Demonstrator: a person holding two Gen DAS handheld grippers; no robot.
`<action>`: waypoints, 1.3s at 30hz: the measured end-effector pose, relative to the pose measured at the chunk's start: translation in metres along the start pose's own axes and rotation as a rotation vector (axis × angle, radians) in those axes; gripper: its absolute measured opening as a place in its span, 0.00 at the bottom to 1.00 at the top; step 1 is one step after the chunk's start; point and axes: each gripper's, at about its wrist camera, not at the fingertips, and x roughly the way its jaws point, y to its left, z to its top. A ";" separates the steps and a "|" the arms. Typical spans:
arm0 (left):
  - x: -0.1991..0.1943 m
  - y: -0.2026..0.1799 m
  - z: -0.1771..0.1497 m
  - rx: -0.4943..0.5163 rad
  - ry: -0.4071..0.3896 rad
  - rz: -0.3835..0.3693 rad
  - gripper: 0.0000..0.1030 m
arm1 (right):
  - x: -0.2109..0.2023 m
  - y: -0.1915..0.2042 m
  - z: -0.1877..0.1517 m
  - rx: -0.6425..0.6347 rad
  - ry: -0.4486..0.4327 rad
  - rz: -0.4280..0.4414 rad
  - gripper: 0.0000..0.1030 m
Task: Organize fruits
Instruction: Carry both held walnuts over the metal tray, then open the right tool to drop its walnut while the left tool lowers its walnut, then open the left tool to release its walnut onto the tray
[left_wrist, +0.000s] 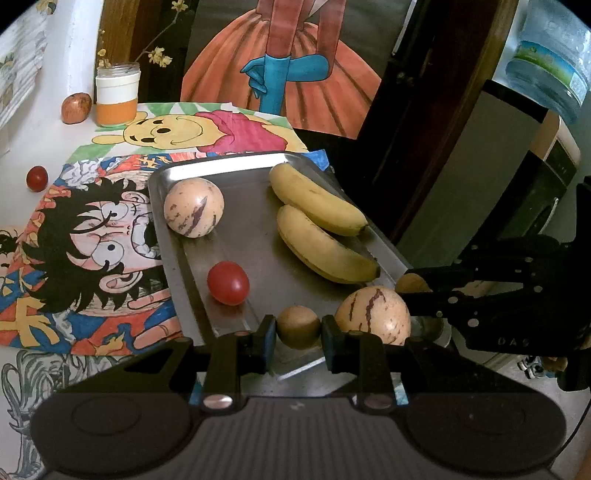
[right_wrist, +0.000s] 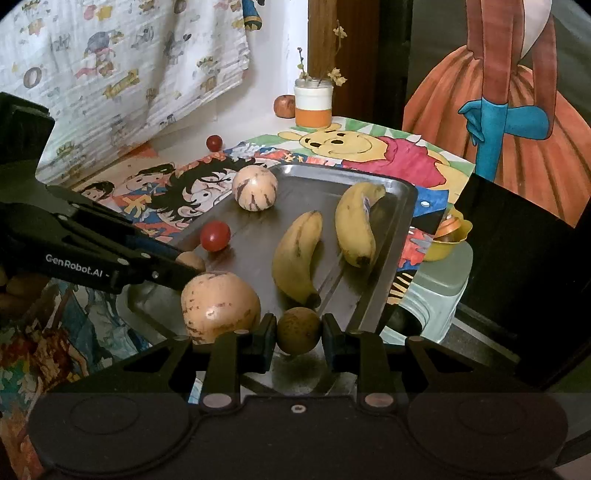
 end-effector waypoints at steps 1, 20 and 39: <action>0.000 -0.001 0.000 0.002 0.000 0.004 0.28 | 0.001 0.000 -0.001 0.003 0.001 0.001 0.28; 0.005 0.000 -0.008 -0.031 0.007 0.013 0.29 | 0.002 0.001 -0.002 0.020 0.000 -0.014 0.35; -0.019 -0.002 -0.015 -0.071 -0.040 0.011 0.48 | -0.023 0.004 -0.007 0.082 -0.078 -0.063 0.66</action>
